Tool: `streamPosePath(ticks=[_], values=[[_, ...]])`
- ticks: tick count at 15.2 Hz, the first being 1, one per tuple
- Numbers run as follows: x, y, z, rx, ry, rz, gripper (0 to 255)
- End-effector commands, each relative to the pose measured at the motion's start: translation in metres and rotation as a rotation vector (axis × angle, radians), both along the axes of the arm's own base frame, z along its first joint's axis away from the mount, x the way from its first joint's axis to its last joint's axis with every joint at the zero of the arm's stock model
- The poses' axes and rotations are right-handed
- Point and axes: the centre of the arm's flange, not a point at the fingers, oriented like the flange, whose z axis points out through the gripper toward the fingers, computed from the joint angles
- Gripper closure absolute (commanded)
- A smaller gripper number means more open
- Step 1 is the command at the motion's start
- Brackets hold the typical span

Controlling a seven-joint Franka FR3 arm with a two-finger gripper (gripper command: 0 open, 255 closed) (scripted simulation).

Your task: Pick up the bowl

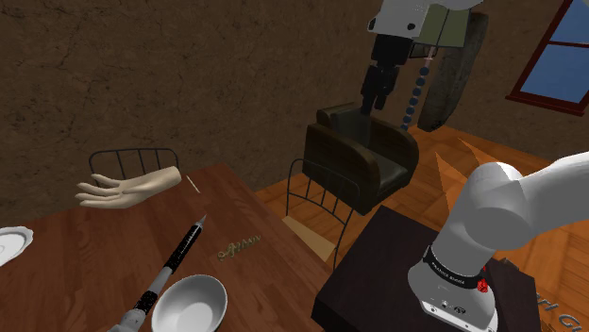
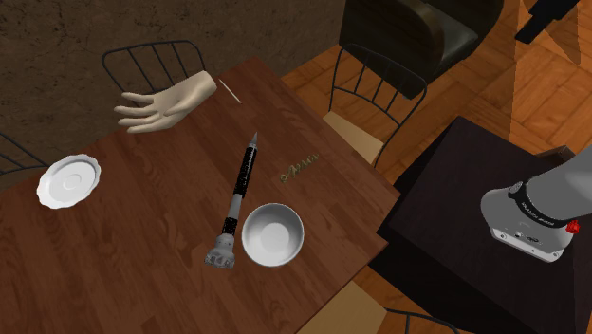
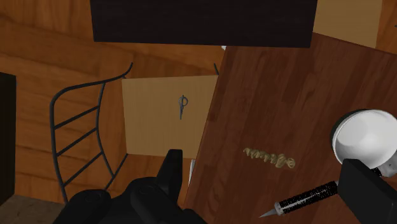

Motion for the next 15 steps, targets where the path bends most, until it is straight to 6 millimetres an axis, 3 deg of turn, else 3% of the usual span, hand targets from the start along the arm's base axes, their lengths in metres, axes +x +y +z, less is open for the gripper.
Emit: streamPosePath(ticks=[1,15], values=[[0.000,0.000,0.000,0.000,0.000,0.000,0],[0.042,0.092,-0.149,0.051,-0.027,-0.023,0]])
